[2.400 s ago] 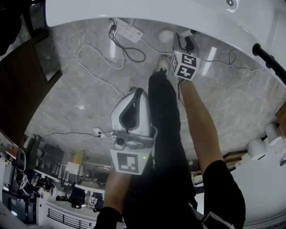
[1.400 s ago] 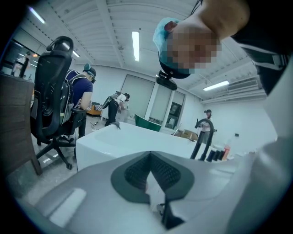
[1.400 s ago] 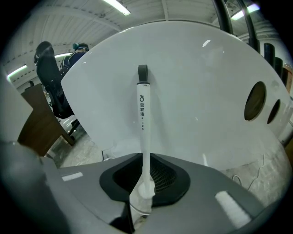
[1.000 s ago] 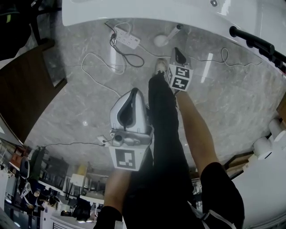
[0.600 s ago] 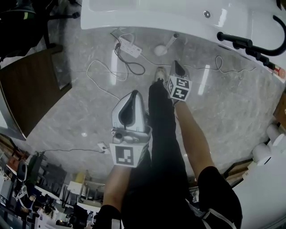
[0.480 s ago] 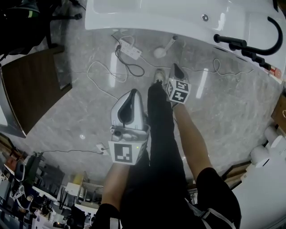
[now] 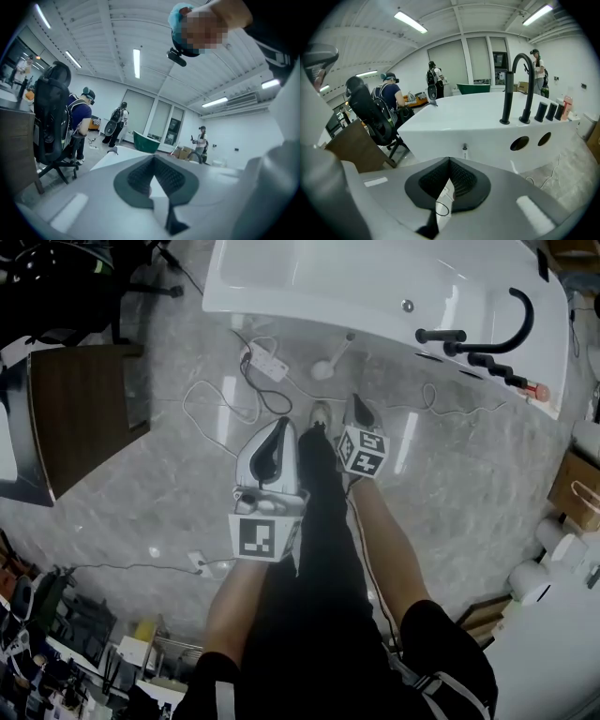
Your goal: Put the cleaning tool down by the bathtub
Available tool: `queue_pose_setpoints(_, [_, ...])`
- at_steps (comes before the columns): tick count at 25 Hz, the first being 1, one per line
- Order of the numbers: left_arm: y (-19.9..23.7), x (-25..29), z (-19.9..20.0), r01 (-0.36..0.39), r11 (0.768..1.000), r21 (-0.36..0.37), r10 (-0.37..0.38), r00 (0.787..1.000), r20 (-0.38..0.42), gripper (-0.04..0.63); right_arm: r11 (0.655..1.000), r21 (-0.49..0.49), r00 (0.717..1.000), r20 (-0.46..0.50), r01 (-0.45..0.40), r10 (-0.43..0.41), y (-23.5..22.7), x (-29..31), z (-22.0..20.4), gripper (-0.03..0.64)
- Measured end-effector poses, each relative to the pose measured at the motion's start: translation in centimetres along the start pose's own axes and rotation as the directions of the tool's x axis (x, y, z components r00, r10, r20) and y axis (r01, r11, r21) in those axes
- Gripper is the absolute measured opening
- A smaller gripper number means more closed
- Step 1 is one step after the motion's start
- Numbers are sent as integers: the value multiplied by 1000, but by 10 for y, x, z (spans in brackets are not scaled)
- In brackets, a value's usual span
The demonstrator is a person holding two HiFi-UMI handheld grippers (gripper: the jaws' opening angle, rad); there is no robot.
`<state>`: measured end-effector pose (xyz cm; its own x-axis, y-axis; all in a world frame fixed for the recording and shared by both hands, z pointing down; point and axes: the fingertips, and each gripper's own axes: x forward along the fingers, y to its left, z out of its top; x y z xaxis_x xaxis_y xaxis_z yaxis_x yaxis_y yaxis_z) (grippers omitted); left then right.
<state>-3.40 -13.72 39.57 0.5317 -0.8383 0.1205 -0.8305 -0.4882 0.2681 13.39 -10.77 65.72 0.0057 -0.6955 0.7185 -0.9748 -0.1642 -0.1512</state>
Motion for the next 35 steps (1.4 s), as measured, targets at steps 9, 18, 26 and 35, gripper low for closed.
queue_pose_setpoints(9, [-28, -42, 52, 27, 1000, 4, -27, 1000, 2, 6, 1000, 3, 992, 120, -27, 26, 25, -113, 56, -2])
queue_pose_setpoints(18, [-71, -96, 108, 77, 997, 25, -77, 997, 25, 6, 998, -29, 963, 264, -52, 58, 55, -231, 107, -2])
queue_pose_setpoints(26, [-90, -157, 140, 109, 993, 41, -110, 994, 28, 6, 994, -85, 913, 397, -64, 93, 87, -335, 139, -2])
queue_pose_setpoints(35, [-90, -196, 144, 113, 992, 50, -114, 993, 29, 6, 992, -87, 893, 433, -91, 120, 104, -388, 127, -2])
